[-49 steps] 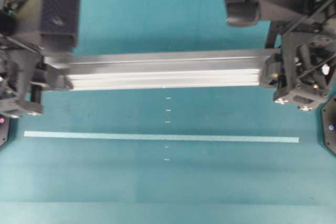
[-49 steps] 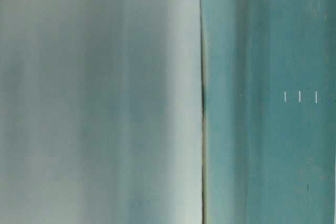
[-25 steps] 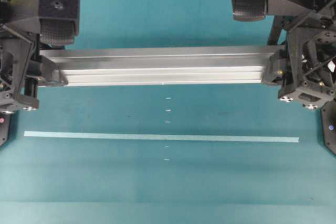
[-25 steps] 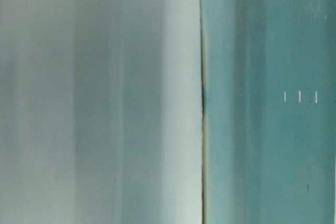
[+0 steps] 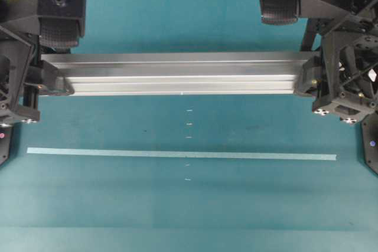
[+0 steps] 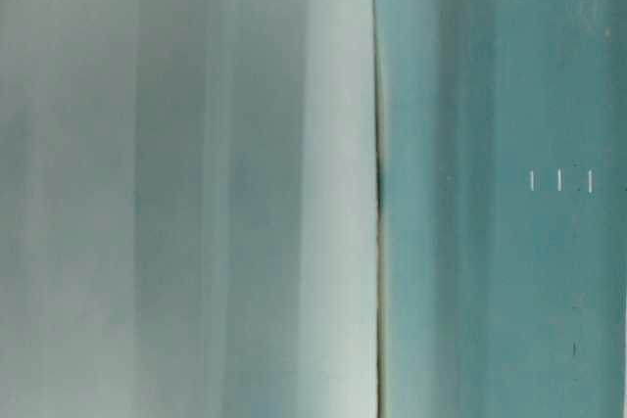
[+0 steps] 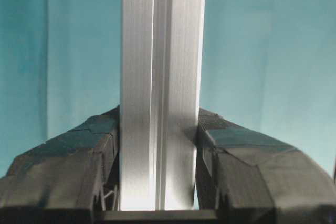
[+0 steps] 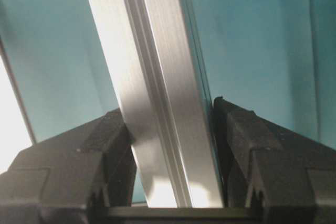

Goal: Lift the metal rail with both hands.
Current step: 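Lower the held rail back down to the table with both grippers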

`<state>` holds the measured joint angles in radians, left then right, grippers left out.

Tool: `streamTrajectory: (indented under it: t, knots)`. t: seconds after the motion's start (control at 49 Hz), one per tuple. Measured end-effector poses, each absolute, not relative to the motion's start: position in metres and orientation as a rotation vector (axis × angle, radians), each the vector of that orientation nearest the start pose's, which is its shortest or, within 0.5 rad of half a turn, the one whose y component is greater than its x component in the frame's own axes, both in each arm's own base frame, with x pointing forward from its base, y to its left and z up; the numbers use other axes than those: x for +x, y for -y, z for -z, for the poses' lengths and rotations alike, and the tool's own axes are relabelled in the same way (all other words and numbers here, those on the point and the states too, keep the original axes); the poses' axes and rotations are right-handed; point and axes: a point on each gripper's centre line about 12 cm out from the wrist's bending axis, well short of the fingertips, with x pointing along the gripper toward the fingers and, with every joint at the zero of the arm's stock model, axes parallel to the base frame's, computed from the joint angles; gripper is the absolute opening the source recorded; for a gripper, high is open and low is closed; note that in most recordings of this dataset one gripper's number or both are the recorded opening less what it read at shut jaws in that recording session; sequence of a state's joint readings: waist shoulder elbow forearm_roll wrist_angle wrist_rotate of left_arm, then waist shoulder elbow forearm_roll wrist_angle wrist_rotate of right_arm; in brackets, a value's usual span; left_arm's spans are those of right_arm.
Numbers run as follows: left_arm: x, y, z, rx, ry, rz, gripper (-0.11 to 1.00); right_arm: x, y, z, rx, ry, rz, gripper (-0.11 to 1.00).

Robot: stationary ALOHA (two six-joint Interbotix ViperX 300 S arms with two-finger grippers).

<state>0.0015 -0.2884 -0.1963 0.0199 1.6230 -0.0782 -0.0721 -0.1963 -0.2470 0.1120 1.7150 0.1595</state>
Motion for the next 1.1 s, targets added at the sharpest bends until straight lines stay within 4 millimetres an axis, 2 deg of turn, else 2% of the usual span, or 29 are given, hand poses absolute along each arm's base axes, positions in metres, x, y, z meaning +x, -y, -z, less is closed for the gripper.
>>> streamTrajectory:
  t: [0.265, 0.387, 0.489, 0.693, 0.897, 1.101]
  knots:
    - [0.288, -0.003, -0.462, -0.059, -1.149, -0.065, 0.3, 0.306, 0.008, -0.447, 0.24, -1.277, 0.055, 0.46]
    - [0.292, -0.003, -0.453, -0.056, -1.169, -0.063, 0.3, 0.307, 0.006, -0.433, 0.237, -1.318, 0.051, 0.45]
    - [0.298, -0.003, -0.435, -0.055, -1.197, -0.064, 0.3, 0.307, 0.004, -0.412, 0.234, -1.378, 0.05, 0.44]
    - [0.307, -0.003, -0.383, -0.045, -1.231, -0.059, 0.3, 0.31, 0.004, -0.351, 0.23, -1.469, 0.048, 0.44]
    - [0.306, -0.006, -0.337, -0.04, -1.24, -0.059, 0.3, 0.313, 0.005, -0.322, 0.221, -1.444, 0.051, 0.44]
    - [0.31, -0.007, -0.302, -0.034, -1.249, -0.057, 0.3, 0.31, 0.007, -0.287, 0.183, -1.461, 0.03, 0.42]
